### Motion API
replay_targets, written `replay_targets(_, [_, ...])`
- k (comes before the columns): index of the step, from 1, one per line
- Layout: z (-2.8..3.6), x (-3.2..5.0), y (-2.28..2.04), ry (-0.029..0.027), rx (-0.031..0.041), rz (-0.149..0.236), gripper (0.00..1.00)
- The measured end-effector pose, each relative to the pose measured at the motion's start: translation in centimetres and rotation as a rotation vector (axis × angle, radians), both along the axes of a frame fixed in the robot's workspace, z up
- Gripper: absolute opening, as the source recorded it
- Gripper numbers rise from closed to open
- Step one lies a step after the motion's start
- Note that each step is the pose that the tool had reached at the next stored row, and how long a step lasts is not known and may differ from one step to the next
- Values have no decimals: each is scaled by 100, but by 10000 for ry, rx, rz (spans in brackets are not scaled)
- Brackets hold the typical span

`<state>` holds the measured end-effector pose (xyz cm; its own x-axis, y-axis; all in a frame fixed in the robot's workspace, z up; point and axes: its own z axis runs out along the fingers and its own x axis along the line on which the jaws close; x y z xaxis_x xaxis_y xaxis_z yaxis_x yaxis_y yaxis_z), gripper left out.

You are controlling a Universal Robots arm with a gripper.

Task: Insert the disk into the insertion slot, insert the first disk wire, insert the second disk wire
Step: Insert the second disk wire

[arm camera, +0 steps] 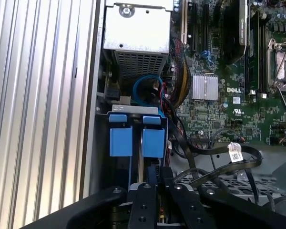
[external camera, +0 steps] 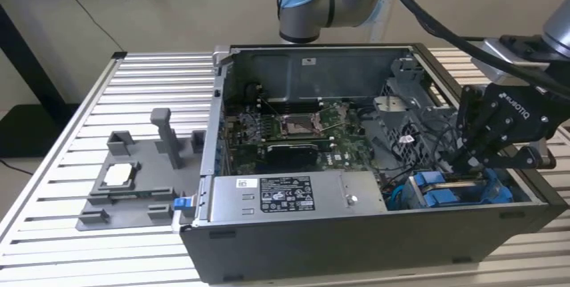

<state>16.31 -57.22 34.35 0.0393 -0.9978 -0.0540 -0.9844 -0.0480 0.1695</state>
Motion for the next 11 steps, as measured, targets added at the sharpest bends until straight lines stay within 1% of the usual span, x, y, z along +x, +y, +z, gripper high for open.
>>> replay_targets(11, [-19,-1,0,-8,1,-1,16])
